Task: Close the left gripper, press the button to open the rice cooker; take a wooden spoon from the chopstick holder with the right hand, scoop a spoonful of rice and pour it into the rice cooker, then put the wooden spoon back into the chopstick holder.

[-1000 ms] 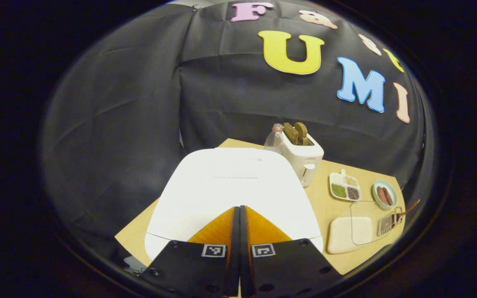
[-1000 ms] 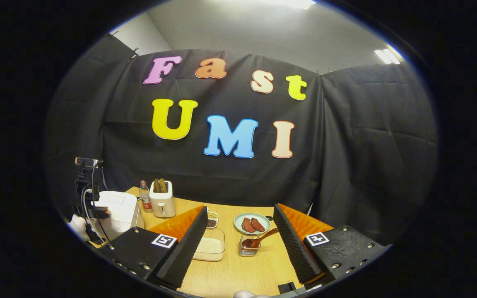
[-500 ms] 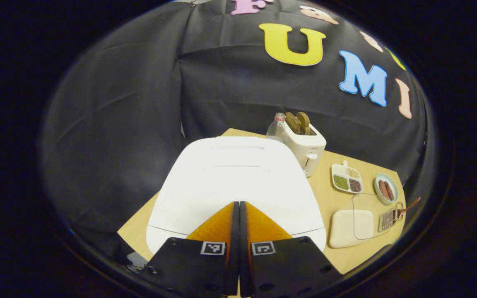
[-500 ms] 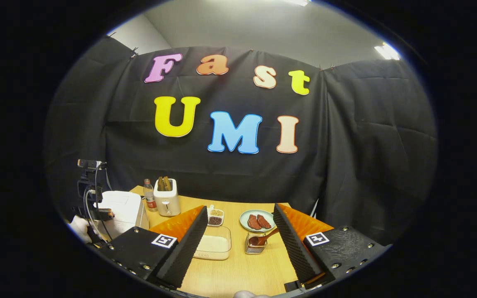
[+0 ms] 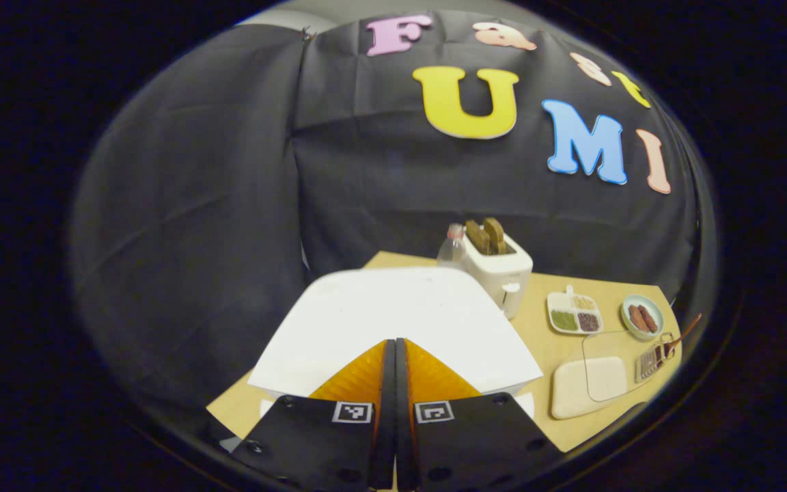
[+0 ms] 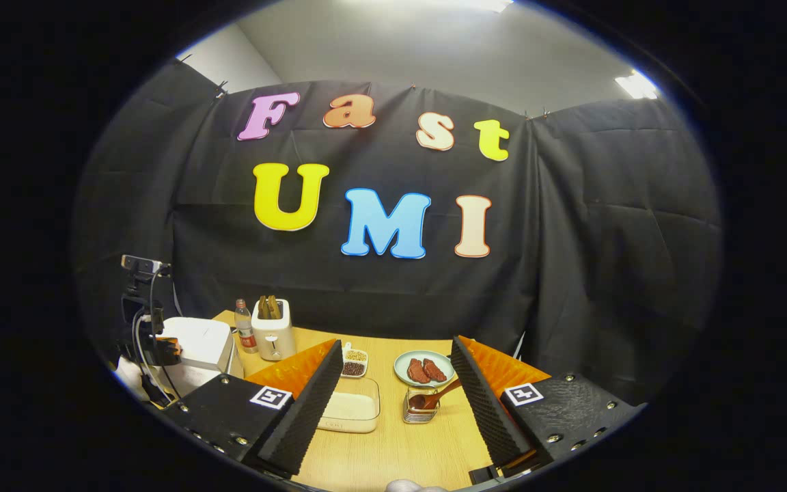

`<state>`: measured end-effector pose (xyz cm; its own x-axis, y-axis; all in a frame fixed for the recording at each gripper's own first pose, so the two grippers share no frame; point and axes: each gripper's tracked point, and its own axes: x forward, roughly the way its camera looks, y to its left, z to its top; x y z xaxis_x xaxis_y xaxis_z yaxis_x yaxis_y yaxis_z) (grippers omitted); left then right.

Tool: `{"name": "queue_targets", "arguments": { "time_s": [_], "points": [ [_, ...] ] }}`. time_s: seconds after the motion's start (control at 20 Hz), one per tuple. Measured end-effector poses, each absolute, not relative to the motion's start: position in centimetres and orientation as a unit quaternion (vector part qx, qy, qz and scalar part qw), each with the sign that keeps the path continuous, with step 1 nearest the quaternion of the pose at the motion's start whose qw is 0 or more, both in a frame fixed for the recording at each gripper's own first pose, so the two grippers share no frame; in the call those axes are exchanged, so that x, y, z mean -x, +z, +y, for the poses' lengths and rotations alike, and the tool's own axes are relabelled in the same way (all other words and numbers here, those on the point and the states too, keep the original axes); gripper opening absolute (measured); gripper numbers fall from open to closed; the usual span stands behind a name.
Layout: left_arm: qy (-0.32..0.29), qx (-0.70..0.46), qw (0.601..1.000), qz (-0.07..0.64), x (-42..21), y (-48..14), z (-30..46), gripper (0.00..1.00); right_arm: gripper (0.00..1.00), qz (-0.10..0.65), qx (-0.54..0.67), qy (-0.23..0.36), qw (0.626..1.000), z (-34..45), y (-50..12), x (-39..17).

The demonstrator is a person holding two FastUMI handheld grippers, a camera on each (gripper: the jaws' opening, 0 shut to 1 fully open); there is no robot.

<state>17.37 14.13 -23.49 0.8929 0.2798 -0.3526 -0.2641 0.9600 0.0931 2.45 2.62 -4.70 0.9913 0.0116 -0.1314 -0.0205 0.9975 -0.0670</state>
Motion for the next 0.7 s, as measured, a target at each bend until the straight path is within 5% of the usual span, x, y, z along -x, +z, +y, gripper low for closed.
{"name": "queue_targets", "arguments": {
  "time_s": [0.15, 0.3, 0.7],
  "points": [
    [0.133, -0.047, 0.988, 0.057, -17.4, -13.6, 13.2, 0.08, 0.98, 0.042, 0.019, 0.006, 0.999, 2.4, -4.1, -2.3],
    [0.113, -0.023, 0.993, 0.014, -15.9, -8.0, 11.7, 0.1, 0.98, 0.029, 0.011, 0.006, 0.999, 2.5, -3.5, -2.2],
    [0.073, -0.022, 0.997, 0.007, -10.7, -3.7, 7.2, 0.1, 0.97, 0.027, 0.004, -0.007, 1.0, 1.3, -4.0, -2.3]
  ]
}}
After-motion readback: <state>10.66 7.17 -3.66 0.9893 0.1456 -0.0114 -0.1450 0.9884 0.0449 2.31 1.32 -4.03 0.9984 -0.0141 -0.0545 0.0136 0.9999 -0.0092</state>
